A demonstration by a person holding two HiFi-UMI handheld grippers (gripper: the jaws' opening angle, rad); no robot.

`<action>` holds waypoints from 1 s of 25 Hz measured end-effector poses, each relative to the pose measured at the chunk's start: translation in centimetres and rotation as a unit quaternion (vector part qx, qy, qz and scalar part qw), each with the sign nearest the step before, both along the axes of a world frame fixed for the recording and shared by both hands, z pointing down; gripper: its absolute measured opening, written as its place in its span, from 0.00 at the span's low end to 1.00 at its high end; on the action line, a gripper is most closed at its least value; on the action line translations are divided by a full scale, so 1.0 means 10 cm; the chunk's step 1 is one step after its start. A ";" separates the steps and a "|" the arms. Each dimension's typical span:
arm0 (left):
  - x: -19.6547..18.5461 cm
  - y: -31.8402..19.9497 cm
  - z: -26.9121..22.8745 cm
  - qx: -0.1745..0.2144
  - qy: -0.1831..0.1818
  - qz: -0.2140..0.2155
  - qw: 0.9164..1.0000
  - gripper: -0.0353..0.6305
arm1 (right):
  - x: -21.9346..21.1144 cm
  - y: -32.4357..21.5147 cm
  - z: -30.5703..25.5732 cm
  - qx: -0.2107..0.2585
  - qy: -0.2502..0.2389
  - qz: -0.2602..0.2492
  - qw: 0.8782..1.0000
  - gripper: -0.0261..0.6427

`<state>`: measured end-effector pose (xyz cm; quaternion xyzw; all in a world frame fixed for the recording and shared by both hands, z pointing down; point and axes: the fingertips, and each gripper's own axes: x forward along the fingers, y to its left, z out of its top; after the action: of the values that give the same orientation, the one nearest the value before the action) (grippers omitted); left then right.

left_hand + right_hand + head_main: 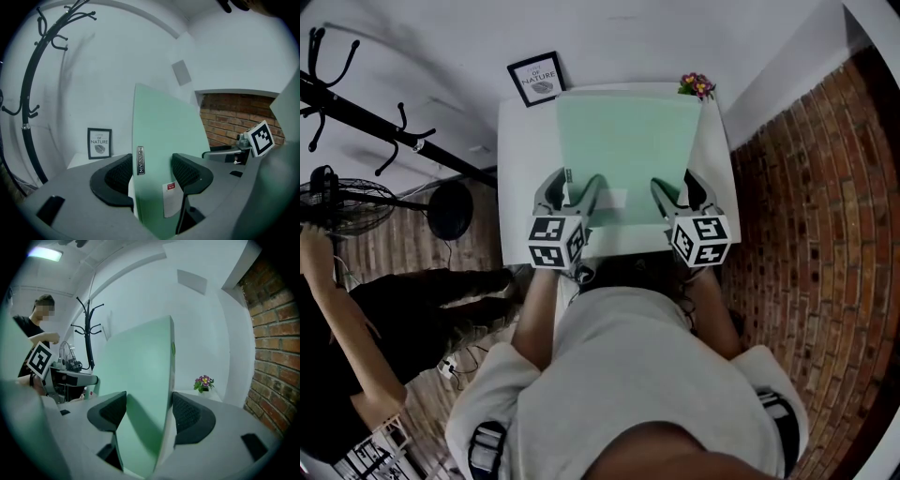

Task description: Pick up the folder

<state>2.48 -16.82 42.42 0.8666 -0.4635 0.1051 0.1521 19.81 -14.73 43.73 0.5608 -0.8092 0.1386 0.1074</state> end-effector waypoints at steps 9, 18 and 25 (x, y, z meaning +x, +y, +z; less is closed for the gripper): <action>0.04 -0.03 -0.25 0.031 -0.001 0.003 1.000 0.45 | 0.04 -0.02 -0.22 0.024 -0.001 0.007 1.000 0.50; 0.08 0.00 -0.36 0.046 -0.001 0.001 0.999 0.45 | 0.08 0.00 -0.33 0.038 -0.001 0.008 0.999 0.50; 0.04 -0.04 -0.39 0.049 0.001 0.000 0.999 0.45 | 0.03 -0.04 -0.37 0.043 0.002 0.007 0.999 0.50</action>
<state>2.84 -17.20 38.54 0.8731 -0.4681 0.0814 0.1098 20.15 -15.11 40.04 0.5706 -0.8104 0.1031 0.0838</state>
